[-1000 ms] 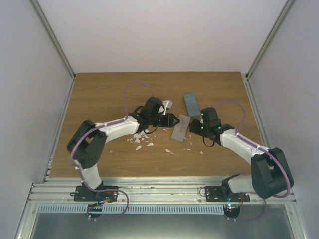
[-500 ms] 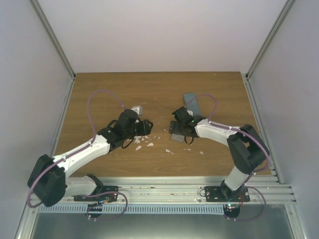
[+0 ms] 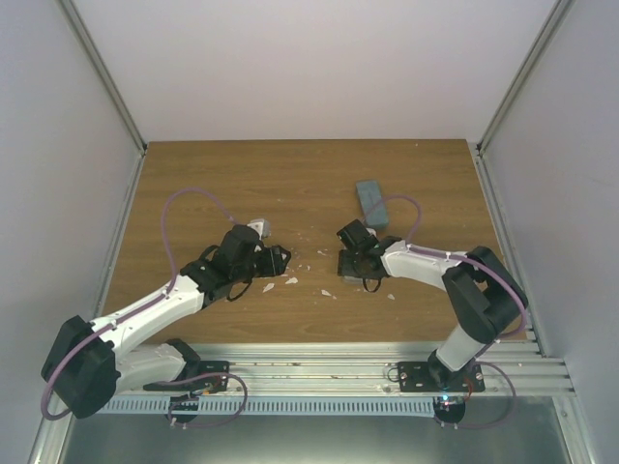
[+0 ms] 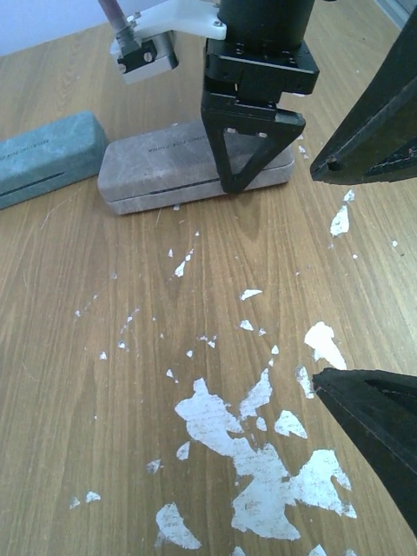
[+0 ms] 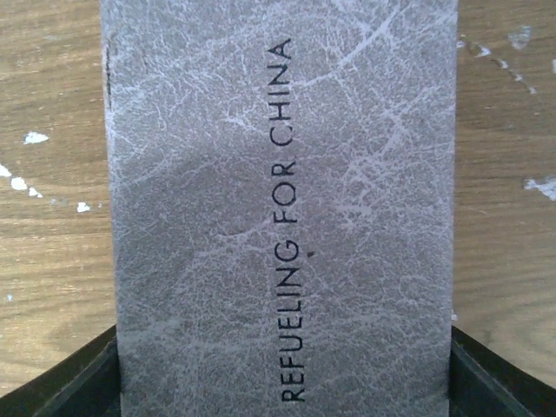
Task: Organize the sunglasses
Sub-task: Move the sunglasses case at the center of the board.
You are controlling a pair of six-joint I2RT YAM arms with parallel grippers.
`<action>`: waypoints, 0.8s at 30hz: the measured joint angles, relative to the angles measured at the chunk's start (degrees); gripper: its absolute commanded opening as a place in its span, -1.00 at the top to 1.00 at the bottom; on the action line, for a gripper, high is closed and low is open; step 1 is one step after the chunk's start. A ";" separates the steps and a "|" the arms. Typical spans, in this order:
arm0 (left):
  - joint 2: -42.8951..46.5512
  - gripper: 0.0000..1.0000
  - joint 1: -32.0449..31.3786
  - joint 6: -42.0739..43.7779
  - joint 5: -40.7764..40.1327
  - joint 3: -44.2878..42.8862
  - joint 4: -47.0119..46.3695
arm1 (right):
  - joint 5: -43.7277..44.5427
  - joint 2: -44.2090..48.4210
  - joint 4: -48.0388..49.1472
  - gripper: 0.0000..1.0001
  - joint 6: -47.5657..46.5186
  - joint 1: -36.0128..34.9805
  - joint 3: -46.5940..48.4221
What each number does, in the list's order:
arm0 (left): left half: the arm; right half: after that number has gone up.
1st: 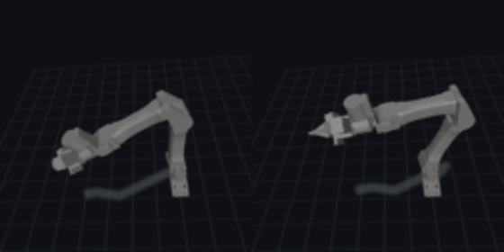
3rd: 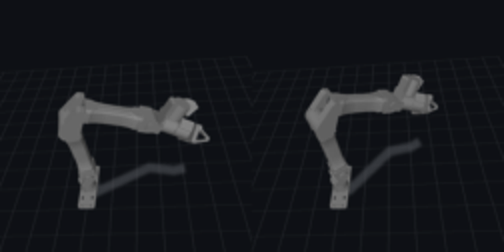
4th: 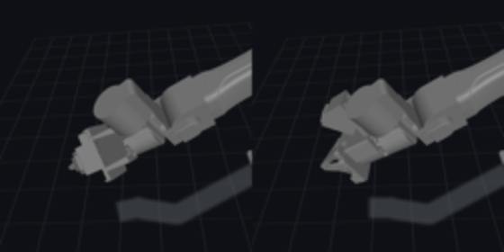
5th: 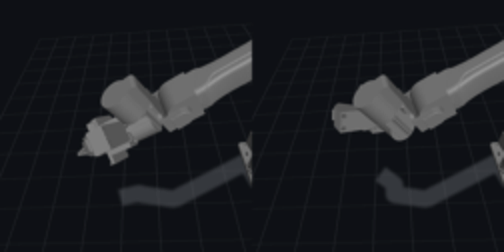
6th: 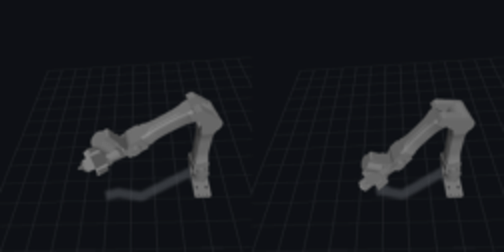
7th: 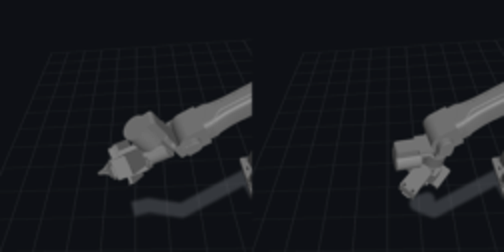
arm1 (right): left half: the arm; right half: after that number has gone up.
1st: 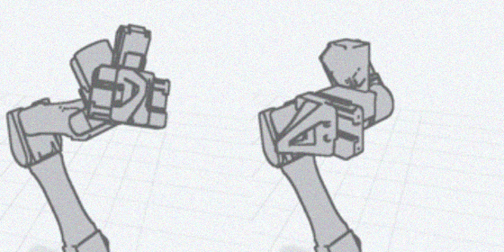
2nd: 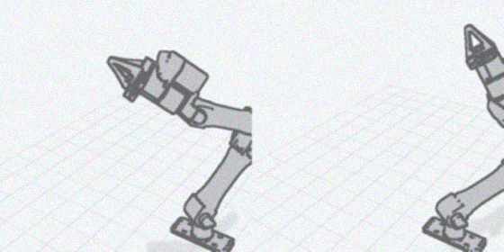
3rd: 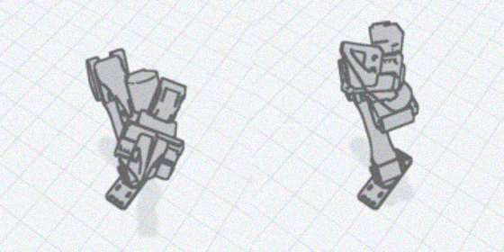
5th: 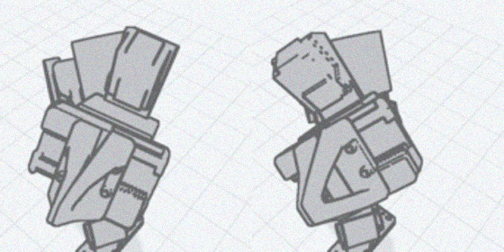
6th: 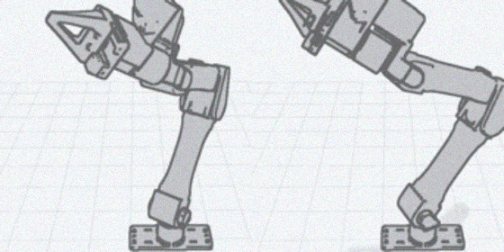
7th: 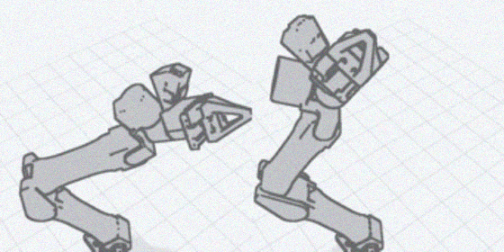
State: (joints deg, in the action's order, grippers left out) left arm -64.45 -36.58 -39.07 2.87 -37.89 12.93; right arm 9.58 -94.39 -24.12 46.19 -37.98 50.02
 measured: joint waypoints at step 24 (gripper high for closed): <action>0.92 -0.22 0.11 0.55 2.12 -5.95 6.03 | -4.35 -22.77 3.52 -0.17 -20.76 7.30 27.96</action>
State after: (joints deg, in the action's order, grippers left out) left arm -63.53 -36.47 -38.52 4.99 -43.83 18.96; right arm 5.23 -117.16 -20.60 25.43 -30.68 77.97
